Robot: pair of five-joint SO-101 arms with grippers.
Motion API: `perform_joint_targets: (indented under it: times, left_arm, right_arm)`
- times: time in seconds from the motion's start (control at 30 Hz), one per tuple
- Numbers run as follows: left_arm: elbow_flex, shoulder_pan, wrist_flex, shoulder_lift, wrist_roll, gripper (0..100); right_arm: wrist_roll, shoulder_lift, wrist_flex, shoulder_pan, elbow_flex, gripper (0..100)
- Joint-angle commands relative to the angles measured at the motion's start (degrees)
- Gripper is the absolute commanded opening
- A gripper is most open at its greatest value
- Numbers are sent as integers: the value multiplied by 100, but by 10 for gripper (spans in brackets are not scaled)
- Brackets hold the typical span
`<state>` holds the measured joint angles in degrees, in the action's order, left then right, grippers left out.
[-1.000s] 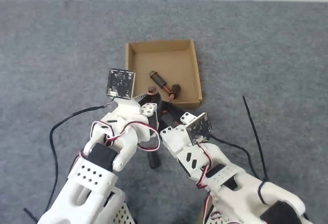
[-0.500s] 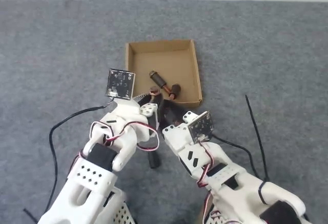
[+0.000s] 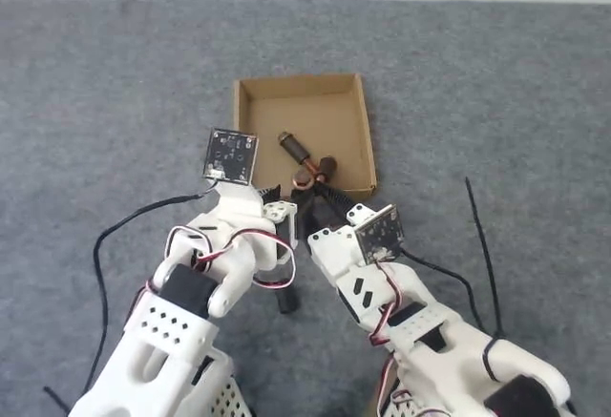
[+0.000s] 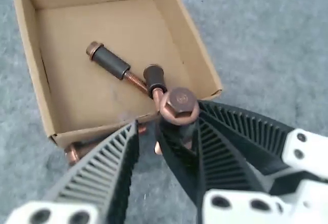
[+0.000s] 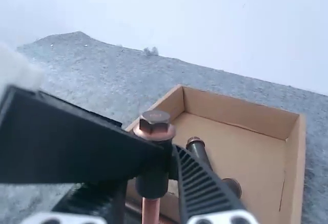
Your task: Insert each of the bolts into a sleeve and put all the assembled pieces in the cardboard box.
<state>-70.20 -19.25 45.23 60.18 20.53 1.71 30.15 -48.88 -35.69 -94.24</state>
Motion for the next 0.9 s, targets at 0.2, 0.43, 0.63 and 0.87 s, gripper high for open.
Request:
perform_joint_targets:
  times: [0.2, 0.43, 0.63, 0.87]
  left_arm:
    - [233, -35, 396, 18, -132, 163]
    - [242, -44, 703, 1213, -141, 163]
    - [-251, 9, 993, 3130, -141, 164]
    - [-514, 422, 888, 3833, -149, 164]
  right_arm:
    - [-35, 259, -259, 154, -53, 6]
    - [-35, 259, -259, 154, -44, 6]
    - [-35, 259, -259, 145, -44, 6]
    - [-35, 251, -259, 145, -44, 6]
